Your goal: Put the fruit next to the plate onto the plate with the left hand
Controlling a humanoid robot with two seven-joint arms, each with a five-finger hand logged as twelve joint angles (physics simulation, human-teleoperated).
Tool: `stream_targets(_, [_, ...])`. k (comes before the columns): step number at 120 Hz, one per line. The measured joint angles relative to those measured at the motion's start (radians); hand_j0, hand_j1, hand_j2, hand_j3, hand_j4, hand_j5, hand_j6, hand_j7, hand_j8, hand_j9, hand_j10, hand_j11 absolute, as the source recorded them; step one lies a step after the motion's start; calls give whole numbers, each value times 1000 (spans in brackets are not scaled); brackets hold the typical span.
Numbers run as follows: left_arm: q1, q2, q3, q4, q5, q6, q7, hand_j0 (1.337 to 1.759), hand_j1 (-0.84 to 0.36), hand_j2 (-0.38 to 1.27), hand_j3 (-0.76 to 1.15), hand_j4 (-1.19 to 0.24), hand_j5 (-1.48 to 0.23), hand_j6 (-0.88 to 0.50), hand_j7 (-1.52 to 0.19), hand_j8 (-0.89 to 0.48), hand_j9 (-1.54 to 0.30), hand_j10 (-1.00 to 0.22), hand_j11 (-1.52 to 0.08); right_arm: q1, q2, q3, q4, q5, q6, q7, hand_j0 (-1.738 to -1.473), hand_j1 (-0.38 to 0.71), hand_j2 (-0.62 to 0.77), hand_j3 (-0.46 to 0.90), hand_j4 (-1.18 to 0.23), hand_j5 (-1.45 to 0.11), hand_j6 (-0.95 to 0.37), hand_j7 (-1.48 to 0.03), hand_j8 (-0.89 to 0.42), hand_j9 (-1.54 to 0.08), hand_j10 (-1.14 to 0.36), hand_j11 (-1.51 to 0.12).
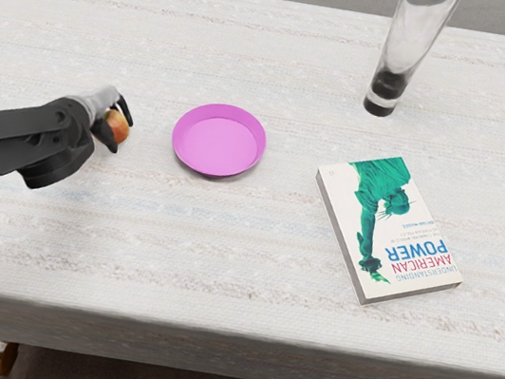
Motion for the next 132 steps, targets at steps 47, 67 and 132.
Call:
stream_targets(47, [-43, 136, -34, -226, -32, 0, 0, 1648, -353, 300, 4, -543, -942, -297, -966, -305, -987, -644, -977, 2, 0, -1, 0, 0, 0, 0, -1658, -349, 0, 0, 0, 0, 0, 0, 0, 0, 0, 0])
stream_targets(67, [-96, 145, -50, -290, -50, -1, 0, 1649, -331, 284, 2, -562, -938, -325, -967, -327, -993, -664, -985, 8, 0, -1, 0, 0, 0, 0, -1658, -349, 0, 0, 0, 0, 0, 0, 0, 0, 0, 0])
stream_targets(132, [-187, -61, -60, -256, -179, -74, -1, 1649, -264, 204, 0, -591, -976, -360, -988, -352, -1018, -699, -1020, 15, 0, -3, 0, -1, 0, 0, -1658, -349, 0, 0, 0, 0, 0, 0, 0, 0, 0, 0])
